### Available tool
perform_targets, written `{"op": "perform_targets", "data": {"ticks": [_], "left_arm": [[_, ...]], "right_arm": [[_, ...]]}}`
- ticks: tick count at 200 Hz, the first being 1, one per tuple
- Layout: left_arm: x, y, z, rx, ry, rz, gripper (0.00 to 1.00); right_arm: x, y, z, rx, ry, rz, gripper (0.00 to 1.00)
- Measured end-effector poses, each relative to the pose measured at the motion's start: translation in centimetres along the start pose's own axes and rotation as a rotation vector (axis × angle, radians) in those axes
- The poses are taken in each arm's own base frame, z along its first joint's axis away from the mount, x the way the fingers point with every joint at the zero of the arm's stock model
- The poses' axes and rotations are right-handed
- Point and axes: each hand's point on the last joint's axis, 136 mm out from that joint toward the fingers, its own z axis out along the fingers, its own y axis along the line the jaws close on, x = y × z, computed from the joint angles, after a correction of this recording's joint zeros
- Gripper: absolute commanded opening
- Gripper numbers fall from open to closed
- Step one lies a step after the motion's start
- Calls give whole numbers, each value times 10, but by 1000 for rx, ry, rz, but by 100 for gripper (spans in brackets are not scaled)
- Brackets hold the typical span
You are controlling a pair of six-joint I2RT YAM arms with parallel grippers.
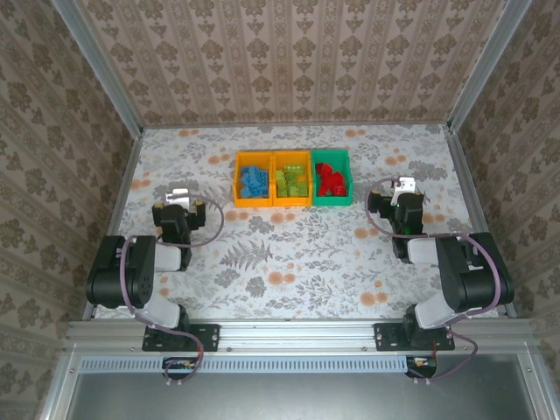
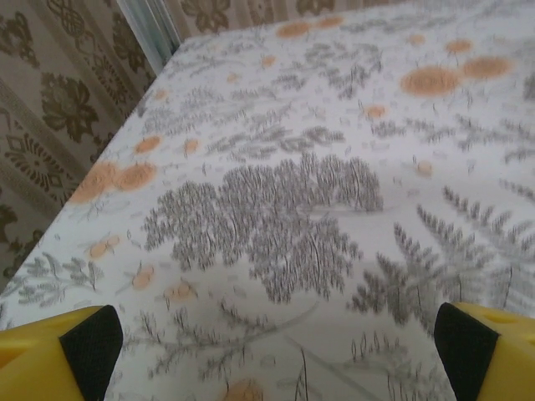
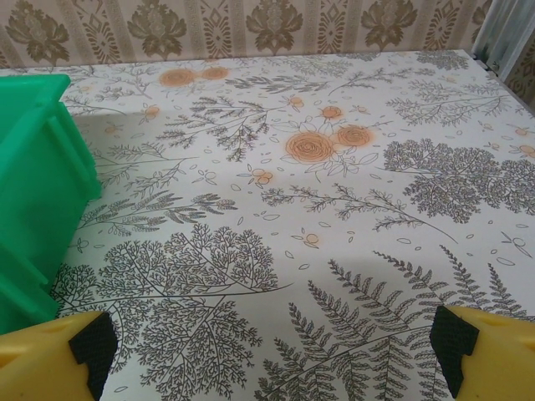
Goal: Sort the legos into containers by color
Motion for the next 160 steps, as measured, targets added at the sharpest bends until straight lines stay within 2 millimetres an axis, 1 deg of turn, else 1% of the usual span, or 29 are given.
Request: {"op": "perform_targets", "data": {"ticks": [12,26,73,160], "left_arm": [[-7,2,3,0,-13,-14,100],[-10,2,5,4,-18,-21,100],[-7,-3,5,29,-4,-22,100],[-7,-3,5,30,-3,-22,100]], "right_arm": [[0,0,0,0,0,0,100],[0,0,0,0,0,0,100],[0,0,0,0,0,0,100],[0,0,0,0,0,0,100]]}}
